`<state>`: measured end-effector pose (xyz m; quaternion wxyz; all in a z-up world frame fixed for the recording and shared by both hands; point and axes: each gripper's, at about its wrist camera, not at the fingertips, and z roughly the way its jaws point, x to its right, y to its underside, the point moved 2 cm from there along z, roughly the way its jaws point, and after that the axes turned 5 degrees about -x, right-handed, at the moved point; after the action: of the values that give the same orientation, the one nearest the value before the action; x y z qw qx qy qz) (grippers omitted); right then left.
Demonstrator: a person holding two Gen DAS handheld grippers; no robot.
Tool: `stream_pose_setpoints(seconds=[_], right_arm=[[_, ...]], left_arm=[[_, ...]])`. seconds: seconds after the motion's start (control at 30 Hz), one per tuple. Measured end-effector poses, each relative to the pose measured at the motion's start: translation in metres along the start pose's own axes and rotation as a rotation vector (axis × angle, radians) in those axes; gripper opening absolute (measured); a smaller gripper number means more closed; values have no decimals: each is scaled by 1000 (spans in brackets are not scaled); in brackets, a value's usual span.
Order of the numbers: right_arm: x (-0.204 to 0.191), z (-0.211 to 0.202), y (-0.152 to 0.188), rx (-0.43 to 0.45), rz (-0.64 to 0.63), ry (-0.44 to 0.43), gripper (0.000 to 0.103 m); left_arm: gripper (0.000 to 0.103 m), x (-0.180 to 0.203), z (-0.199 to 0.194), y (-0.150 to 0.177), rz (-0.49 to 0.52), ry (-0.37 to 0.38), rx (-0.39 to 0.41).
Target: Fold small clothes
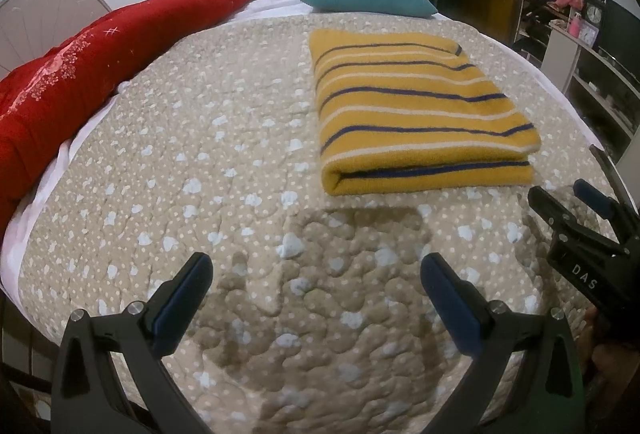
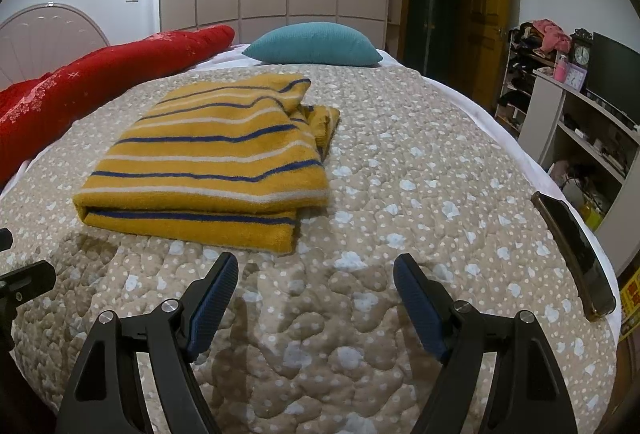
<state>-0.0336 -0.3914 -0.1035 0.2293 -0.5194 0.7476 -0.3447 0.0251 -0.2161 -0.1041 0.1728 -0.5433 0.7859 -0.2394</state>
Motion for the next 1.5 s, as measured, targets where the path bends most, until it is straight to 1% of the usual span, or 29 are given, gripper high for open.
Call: stream_pose_setpoints(seconds=[0.33, 0.6, 1.0, 1.23, 1.5], right_arm=[[-1, -1, -1, 7, 5, -3, 84], [-2, 1, -1, 5, 1, -3, 84], [-3, 1, -1, 9, 0, -4, 85], [-3, 1, -1, 11, 0, -5, 85], [-2, -3, -2, 31, 4, 5, 85]], left_arm=[[103, 1, 10, 4, 2, 8, -37], [103, 1, 12, 4, 5, 1, -45], [103, 4, 10, 3, 20, -27, -25], [103, 5, 3, 4, 24, -52, 7], [103, 10, -19, 2, 34, -88, 106]])
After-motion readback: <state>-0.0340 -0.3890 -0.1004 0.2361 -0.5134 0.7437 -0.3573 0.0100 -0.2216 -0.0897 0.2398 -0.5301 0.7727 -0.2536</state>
